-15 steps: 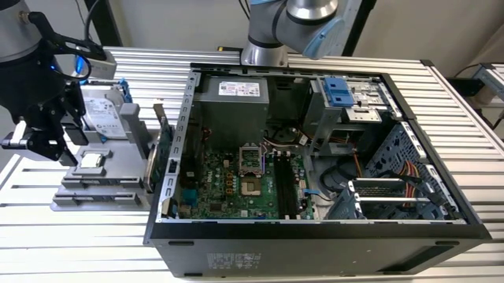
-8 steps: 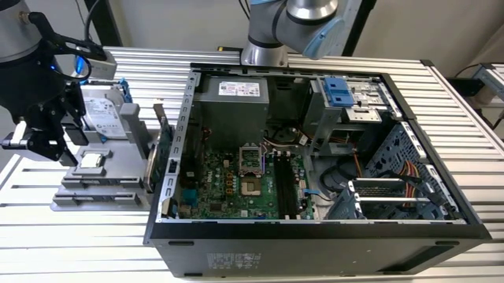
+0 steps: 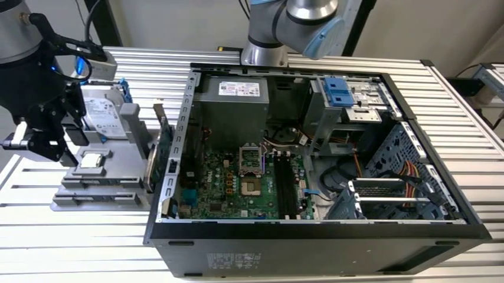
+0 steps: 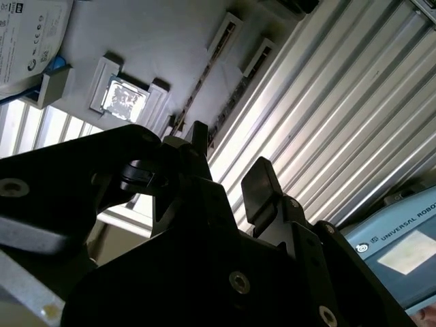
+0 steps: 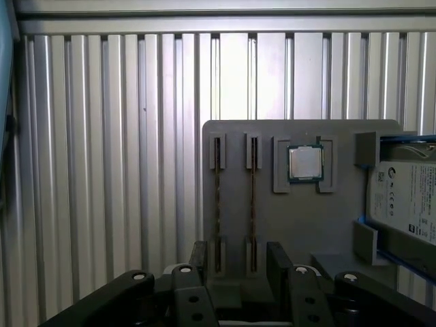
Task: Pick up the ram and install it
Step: 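Pick up the ram and move it above insertion slot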
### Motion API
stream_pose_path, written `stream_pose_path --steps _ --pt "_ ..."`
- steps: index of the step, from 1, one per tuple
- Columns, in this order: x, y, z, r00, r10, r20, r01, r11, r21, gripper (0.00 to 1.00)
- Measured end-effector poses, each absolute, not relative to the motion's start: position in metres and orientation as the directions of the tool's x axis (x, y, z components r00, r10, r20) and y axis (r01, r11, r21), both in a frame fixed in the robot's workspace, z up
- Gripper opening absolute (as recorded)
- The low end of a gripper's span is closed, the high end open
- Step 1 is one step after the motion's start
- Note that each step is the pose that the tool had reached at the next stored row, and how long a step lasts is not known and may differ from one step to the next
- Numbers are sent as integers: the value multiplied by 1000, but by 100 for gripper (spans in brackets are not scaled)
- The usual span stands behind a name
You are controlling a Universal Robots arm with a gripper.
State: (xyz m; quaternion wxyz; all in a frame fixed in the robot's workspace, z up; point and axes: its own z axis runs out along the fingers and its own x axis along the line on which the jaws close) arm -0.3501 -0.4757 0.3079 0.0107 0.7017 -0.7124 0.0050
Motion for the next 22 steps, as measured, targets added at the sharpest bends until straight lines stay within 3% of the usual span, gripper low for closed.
stream_pose_path --steps 22 --pt "-350 -475 304 -15 -1000 23 -1000 15 8 100"
